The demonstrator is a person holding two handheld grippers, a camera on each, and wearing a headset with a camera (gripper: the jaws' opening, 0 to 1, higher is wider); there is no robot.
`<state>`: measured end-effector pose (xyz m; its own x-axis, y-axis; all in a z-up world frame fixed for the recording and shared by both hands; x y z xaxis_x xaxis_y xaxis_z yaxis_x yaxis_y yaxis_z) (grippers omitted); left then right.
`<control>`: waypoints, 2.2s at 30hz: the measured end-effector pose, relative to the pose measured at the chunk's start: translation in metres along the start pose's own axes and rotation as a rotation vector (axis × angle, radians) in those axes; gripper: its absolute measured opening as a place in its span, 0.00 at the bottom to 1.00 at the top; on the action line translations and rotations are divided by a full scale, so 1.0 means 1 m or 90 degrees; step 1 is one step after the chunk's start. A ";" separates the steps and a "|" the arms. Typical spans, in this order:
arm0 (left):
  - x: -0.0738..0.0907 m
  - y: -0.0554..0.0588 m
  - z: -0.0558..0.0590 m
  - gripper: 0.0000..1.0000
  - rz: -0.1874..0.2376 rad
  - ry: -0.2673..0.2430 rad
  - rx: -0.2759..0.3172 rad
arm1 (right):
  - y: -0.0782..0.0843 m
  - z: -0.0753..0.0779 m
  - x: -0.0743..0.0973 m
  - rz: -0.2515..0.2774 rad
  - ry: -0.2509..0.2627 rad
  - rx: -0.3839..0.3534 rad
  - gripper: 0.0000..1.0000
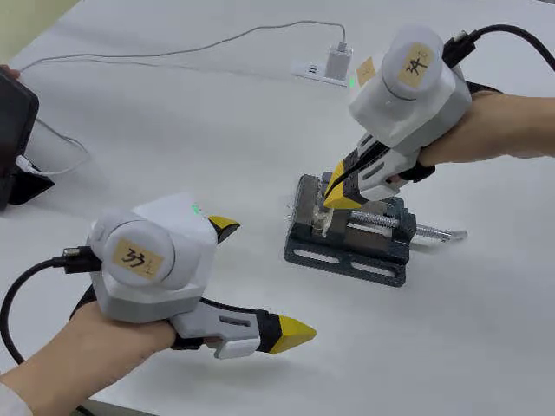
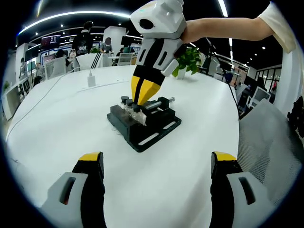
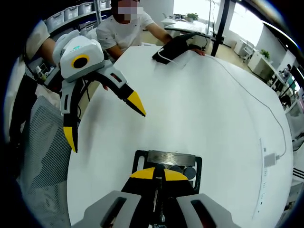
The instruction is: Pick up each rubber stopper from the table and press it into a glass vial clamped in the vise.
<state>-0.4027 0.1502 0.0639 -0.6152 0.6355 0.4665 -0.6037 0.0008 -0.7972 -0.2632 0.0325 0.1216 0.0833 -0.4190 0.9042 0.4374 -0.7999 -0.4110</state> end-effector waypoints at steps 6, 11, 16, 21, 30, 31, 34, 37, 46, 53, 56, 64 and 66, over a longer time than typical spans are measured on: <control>0.000 0.000 0.001 0.93 -0.002 0.000 0.000 | 0.001 0.001 0.001 0.008 -0.015 -0.024 0.00; -0.001 0.000 0.000 0.93 -0.002 0.002 0.002 | 0.003 0.002 0.001 0.012 -0.029 -0.018 0.00; -0.002 -0.001 0.000 0.93 -0.001 0.003 0.003 | -0.001 0.000 0.000 -0.012 -0.019 0.010 0.00; -0.004 -0.002 0.000 0.92 -0.004 0.003 0.003 | 0.000 0.002 -0.001 -0.021 -0.026 0.014 0.00; -0.005 -0.002 -0.002 0.92 -0.006 0.004 0.005 | -0.003 0.004 -0.003 -0.036 -0.034 0.010 0.00; -0.006 -0.003 -0.002 0.92 -0.006 0.004 0.004 | -0.004 0.004 -0.003 -0.039 -0.035 0.023 0.00; -0.007 -0.004 -0.002 0.92 -0.005 0.005 0.003 | -0.005 0.004 -0.004 -0.052 -0.035 0.020 0.00; -0.008 -0.003 0.000 0.92 -0.005 0.006 0.005 | -0.009 0.003 -0.004 -0.072 -0.038 0.026 0.00; -0.008 0.000 -0.001 0.92 -0.002 0.005 0.011 | -0.010 0.000 -0.004 -0.083 -0.048 0.020 0.00; -0.008 0.001 -0.003 0.92 -0.003 0.002 0.017 | -0.014 0.003 -0.007 -0.105 -0.056 0.017 0.00; -0.009 -0.001 -0.003 0.92 -0.001 0.002 0.018 | -0.015 0.005 -0.007 -0.118 -0.059 0.013 0.00; -0.009 -0.006 -0.002 0.92 0.005 0.002 0.014 | -0.015 0.007 -0.007 -0.131 -0.064 -0.049 0.00; -0.008 -0.009 -0.001 0.92 0.007 0.001 0.011 | -0.017 0.007 -0.007 -0.146 -0.052 0.002 0.00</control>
<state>-0.3922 0.1459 0.0675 -0.6208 0.6364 0.4579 -0.6062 -0.0193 -0.7951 -0.2654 0.0518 0.1233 0.0543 -0.1906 0.9802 0.4563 -0.8684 -0.1941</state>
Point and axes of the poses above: the centre of the closed fingertips' face, and the gripper's own axes: x roughly backward along the fingers, z roughly to its right, y roughly out of its underside, the point moved 9 cm from there along x, roughly backward along the fingers, and after that the axes turned 15 degrees about x, right-handed, at the moved point
